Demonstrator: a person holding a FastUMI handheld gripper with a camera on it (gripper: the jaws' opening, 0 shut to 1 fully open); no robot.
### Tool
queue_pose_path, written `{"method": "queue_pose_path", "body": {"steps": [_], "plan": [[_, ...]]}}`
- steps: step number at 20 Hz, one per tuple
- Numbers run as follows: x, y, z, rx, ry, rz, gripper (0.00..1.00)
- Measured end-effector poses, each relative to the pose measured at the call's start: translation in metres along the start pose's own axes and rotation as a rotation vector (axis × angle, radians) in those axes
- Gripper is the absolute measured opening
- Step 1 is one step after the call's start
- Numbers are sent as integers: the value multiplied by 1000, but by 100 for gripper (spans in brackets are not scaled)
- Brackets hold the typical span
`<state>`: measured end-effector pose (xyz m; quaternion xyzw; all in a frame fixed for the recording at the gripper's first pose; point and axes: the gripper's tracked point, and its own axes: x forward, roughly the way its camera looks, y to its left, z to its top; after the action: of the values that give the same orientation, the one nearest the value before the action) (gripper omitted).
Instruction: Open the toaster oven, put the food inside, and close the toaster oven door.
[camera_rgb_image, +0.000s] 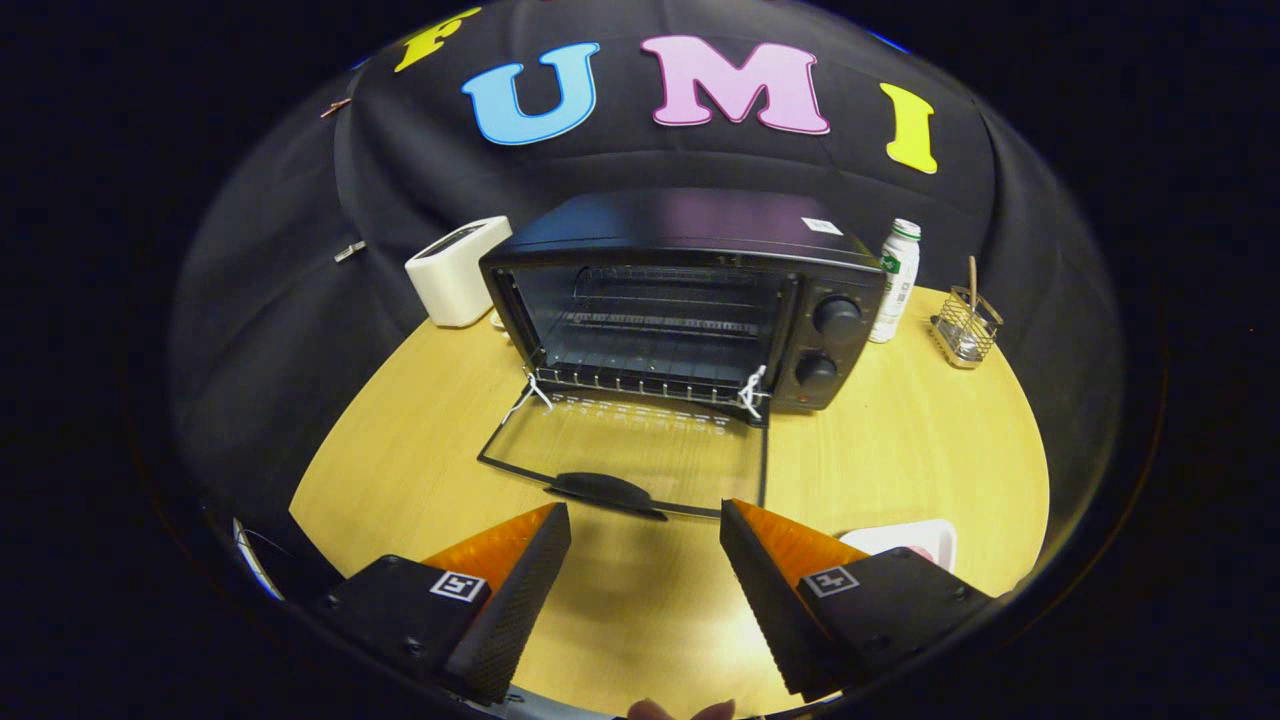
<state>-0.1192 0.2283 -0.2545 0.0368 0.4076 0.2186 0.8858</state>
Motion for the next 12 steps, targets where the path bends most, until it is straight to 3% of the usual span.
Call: {"method": "queue_pose_path", "body": {"steps": [12], "plan": [[-51, -173, -75, 82, 375, -43, 99]]}}
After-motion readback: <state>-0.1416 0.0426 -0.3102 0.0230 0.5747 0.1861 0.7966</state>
